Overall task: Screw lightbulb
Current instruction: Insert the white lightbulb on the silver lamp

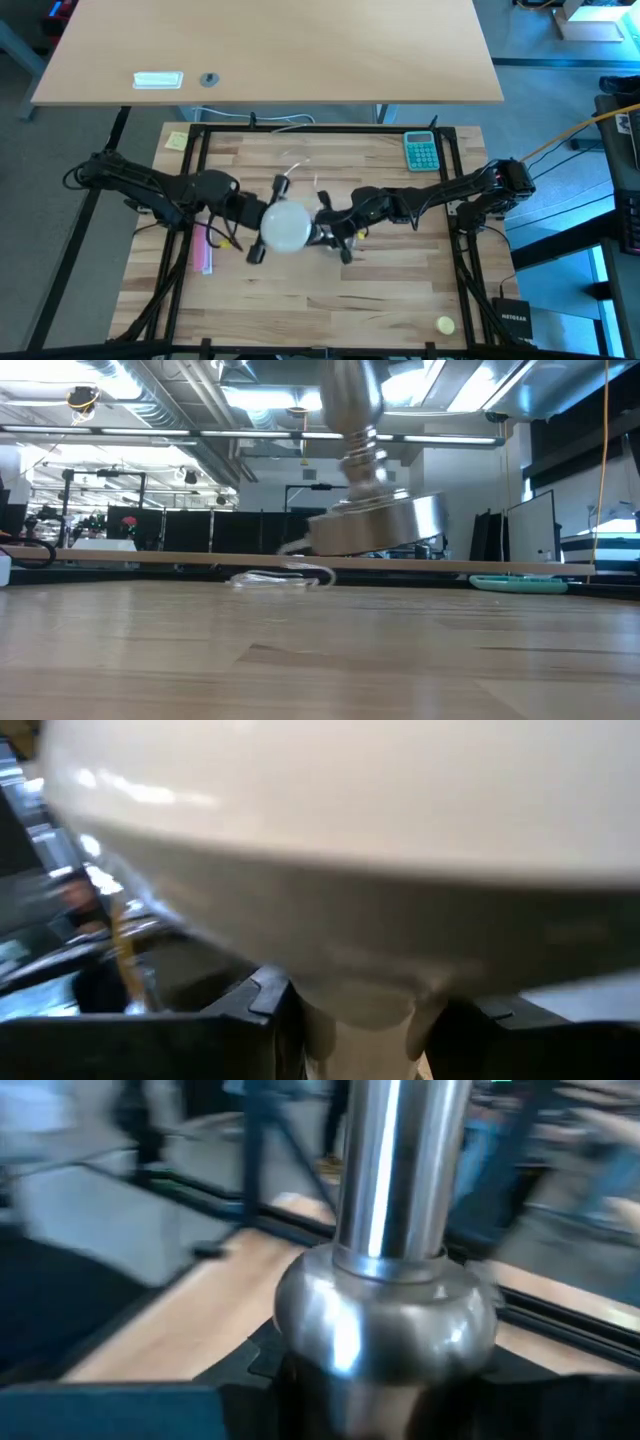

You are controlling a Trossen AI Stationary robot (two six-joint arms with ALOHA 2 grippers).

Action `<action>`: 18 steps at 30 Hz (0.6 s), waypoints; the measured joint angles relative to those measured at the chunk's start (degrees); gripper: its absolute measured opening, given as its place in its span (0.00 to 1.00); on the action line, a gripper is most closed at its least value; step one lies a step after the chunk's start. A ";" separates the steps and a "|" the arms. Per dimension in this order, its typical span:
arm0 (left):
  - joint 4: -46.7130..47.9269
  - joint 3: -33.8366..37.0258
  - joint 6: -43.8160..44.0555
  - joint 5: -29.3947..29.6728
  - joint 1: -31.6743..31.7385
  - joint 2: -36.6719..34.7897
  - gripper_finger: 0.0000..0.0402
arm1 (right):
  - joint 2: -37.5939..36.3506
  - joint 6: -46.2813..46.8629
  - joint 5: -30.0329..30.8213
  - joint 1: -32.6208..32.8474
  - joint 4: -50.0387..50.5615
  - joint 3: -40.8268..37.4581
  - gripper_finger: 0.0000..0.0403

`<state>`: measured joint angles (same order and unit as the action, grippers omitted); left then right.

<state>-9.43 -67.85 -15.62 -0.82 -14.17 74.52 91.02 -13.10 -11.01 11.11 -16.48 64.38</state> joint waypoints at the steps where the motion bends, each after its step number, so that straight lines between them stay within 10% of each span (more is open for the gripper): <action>1: 0.61 -0.02 -1.06 -1.98 0.00 0.02 0.34 | 0.00 0.13 -2.41 0.02 0.19 -0.02 0.34; 9: 3.38 0.18 -13.75 -15.42 0.35 0.25 0.34 | 0.02 -0.49 -8.65 0.07 1.82 -0.02 0.34; 18: 4.16 0.44 -11.31 -9.35 0.68 0.01 0.46 | 0.02 -1.07 -3.10 0.26 3.60 0.03 0.34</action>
<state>-5.27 -67.42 -26.93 -10.17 -13.50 74.53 91.05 -14.17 -14.11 11.38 -12.88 64.41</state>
